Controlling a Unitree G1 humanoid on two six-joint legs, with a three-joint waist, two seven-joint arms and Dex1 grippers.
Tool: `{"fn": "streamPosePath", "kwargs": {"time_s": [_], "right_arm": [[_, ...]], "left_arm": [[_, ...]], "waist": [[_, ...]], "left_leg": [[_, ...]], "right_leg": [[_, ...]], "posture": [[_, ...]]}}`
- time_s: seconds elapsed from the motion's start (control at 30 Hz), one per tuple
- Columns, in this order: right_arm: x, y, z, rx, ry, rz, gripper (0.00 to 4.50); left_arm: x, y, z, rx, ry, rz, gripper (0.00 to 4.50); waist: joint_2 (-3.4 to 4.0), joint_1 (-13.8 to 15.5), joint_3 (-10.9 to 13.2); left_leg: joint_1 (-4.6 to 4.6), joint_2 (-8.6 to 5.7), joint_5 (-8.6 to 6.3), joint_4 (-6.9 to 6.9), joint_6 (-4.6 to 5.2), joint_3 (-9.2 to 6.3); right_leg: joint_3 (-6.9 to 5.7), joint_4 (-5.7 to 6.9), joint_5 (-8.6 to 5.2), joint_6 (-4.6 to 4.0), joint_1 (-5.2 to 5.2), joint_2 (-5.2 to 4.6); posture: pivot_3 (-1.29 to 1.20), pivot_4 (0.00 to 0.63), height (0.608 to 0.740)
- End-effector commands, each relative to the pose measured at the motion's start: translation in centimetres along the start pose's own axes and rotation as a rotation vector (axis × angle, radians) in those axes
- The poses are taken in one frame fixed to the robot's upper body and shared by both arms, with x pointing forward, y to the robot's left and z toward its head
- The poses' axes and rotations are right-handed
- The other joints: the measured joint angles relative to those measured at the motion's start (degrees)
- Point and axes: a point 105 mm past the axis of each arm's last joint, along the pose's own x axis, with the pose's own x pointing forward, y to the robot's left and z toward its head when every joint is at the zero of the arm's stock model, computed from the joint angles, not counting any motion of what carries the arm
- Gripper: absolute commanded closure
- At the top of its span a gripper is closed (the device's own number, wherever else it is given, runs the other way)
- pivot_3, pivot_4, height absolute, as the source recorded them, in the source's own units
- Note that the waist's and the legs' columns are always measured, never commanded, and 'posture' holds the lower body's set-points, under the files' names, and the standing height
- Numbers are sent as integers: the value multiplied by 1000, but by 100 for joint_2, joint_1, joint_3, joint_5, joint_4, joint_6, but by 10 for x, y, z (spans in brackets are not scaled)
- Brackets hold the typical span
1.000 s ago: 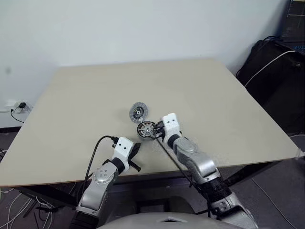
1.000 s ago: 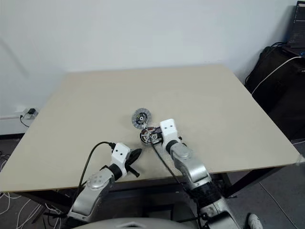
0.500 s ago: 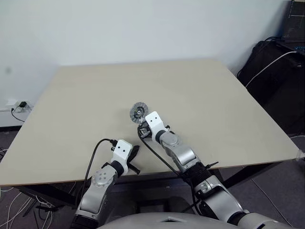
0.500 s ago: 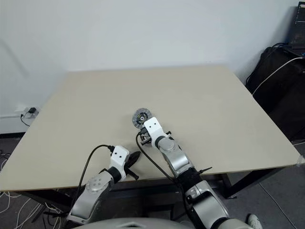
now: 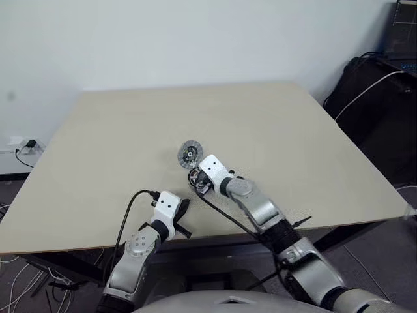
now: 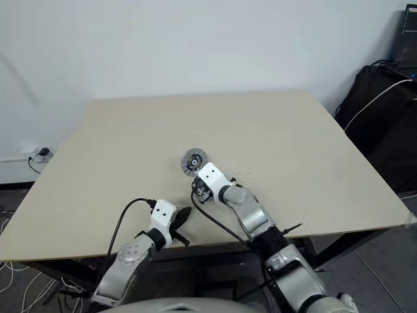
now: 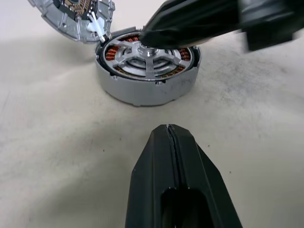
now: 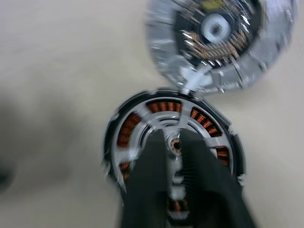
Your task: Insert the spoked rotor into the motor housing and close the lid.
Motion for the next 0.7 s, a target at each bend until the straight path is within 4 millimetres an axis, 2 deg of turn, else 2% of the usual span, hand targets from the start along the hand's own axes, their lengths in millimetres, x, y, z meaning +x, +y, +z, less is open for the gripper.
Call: {"fn": "streamPosePath", "kwargs": {"time_s": [0.03,0.13,0.23,0.33,0.7], "right_arm": [[-15,10,30,-242,-39,142,2925],[-27,21,22,-417,52,285,1956],[-32,23,14,-528,137,368,1956],[-27,21,10,-575,197,399,1956],[-5,6,3,-599,287,423,1956]], "left_arm": [[5,-2,16,12,-66,-9,4467],[8,-3,17,10,-70,-15,4467],[10,-4,17,8,-75,-19,4467],[11,-5,18,5,-81,-18,4467],[7,-1,15,-12,-91,26,4467]], "waist": [[0,0,1],[-5,12,2],[-16,19,8],[-20,27,10],[-25,132,11]], "left_leg": [[0,2,0,-2,-1,1],[0,5,0,1,-1,-1],[-1,5,0,4,-1,-2],[-1,5,0,8,-1,-2],[-5,1,1,5,-5,-3]], "right_leg": [[-1,0,0,0,-1,0],[-12,-2,-8,12,2,-1],[-15,-3,-14,22,4,-3],[-15,-3,-13,21,5,-5],[-15,-2,5,-9,-2,-6]], "posture": [[0,0,740],[0,0,740],[0,0,740],[0,0,740],[0,0,740]]}}
